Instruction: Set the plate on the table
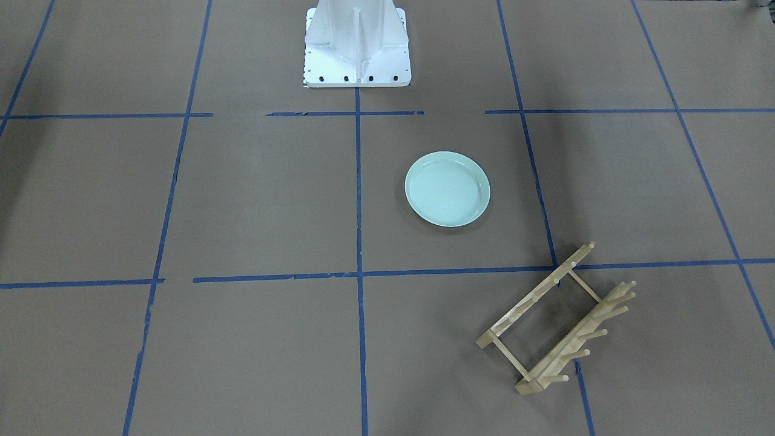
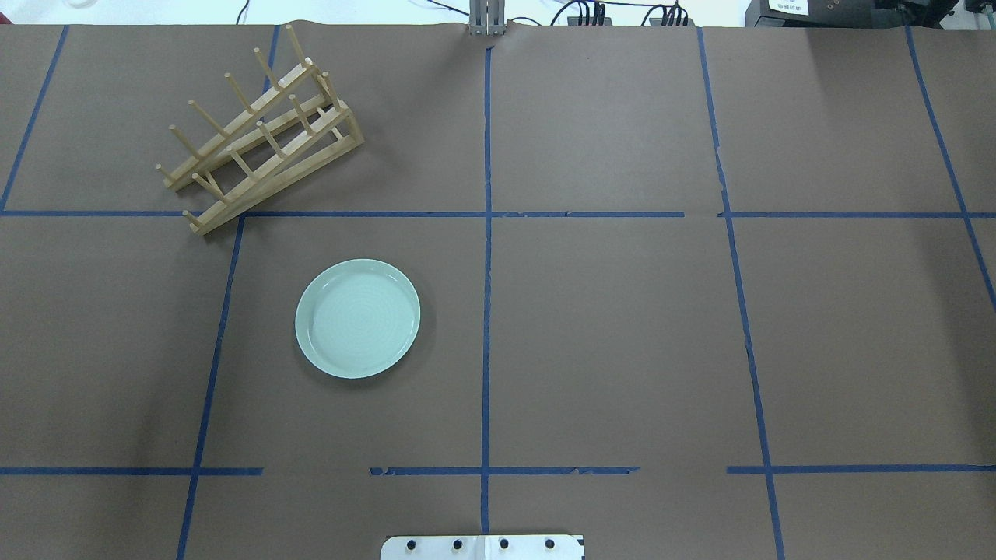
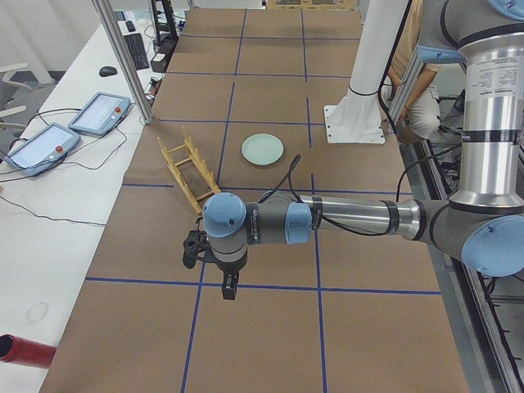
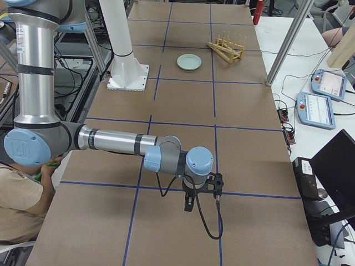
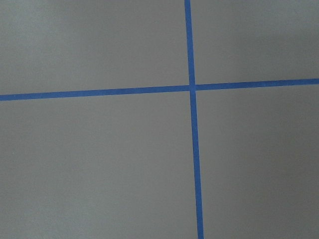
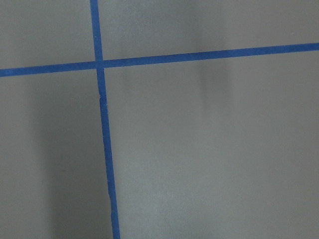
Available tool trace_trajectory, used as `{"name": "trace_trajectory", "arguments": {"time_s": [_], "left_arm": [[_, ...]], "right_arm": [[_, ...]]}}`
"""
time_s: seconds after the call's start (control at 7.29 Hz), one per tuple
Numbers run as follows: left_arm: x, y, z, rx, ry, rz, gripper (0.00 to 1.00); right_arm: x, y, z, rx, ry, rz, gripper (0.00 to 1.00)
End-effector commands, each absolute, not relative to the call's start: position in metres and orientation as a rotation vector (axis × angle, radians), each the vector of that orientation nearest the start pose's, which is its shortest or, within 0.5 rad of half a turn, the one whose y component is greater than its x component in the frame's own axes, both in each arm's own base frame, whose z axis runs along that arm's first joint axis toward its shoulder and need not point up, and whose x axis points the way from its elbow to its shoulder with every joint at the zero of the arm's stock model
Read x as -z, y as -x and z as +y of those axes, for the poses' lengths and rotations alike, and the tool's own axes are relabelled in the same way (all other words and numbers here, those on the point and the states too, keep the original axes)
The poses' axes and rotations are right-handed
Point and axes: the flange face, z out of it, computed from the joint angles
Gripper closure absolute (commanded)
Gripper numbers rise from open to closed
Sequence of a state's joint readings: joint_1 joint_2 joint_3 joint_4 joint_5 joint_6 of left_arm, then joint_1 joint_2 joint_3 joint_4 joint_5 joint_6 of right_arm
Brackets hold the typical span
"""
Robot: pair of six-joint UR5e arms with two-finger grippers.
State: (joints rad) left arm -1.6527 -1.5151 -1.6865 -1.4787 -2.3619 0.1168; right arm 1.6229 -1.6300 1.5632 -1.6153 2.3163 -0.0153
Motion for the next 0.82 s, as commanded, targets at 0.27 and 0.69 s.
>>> {"name": "trace_trajectory", "arguments": {"time_s": [0.27,0.69], "left_arm": [[-0.632,0.099,-0.464,-0.051,-0.117,0.788,0.0],[-0.622,0.1,-0.471,-0.076,-0.172,0.776,0.0]], "right_arm": [[-0.697,-0.089,-0.453,-0.077,0.082,-0.748,0.0],[-0.697,-0.089,-0.453,-0.077,0.082,-0.748,0.0]]}}
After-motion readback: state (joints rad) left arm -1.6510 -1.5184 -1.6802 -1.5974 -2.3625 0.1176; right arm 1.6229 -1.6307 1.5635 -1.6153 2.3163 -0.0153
